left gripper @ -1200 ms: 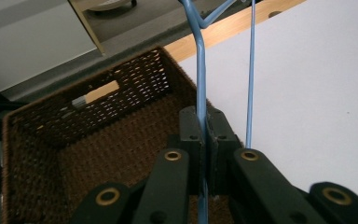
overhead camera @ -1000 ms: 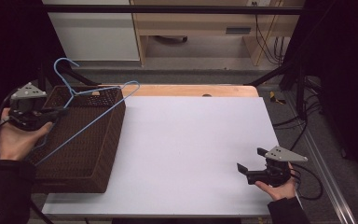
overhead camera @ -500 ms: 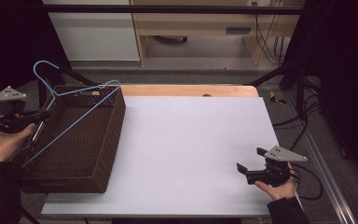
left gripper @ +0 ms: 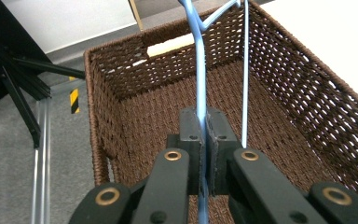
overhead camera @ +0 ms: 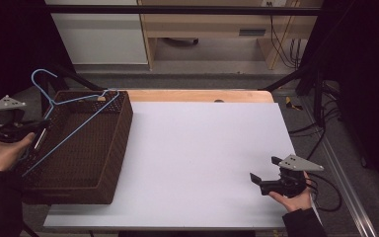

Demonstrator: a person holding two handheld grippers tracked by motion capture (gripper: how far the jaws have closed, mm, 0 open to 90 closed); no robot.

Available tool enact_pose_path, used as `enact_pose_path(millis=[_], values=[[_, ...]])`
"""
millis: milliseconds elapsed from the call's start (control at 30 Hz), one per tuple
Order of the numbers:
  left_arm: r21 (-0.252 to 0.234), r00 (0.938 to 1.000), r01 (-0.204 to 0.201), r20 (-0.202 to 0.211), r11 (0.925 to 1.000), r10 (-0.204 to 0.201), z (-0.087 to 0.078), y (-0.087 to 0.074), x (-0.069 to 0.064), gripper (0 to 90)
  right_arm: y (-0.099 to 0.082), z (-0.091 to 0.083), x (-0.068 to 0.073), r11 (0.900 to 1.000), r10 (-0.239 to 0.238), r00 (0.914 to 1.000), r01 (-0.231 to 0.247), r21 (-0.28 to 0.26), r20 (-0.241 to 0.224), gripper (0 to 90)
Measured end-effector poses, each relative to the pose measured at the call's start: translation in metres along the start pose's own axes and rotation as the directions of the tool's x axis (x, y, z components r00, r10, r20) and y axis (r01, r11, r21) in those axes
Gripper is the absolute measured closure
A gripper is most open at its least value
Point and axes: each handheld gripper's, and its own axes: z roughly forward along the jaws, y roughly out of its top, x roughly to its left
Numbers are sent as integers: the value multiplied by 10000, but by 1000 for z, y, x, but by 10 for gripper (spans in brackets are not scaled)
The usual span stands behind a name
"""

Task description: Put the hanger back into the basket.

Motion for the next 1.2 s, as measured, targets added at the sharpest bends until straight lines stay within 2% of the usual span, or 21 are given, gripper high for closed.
enact_pose_path(millis=[200,300,467,633,733,833,1033,1100,1200], values=[[303,9998,-209,-13,9993,210,11,-8,-2,871,0,0,0,10000,8,10000,-8,6,1,28],[296,10000,-72,26,9995,71,18,-12,-4,871,0,0,0,10000,14,10000,-14,3,6,28],[436,9996,-120,257,9990,109,31,-20,-11,871,0,0,0,10000,12,10000,-12,-19,-4,28],[568,9986,46,523,9984,-76,47,-30,-19,871,0,0,0,10000,11,10000,-11,-19,-13,28],[880,9983,-4,586,9961,-48,55,-35,-22,871,0,0,0,10000,-15,10000,15,-43,-9,28],[1080,9976,176,652,9940,-247,61,-39,-23,870,0,0,0,10000,-2,10000,2,-5,4,28],[1460,9981,262,516,9889,-341,69,-45,-25,864,0,0,0,10000,-3,10000,3,2,1,28],[1538,9973,322,598,9876,-418,70,-45,-26,856,0,0,0,10000,-25,10000,25,-18,-6,28],[1652,9986,254,424,9859,-328,70,-46,-26,831,0,0,0,10000,-1,10000,1,-3,-1,28]])
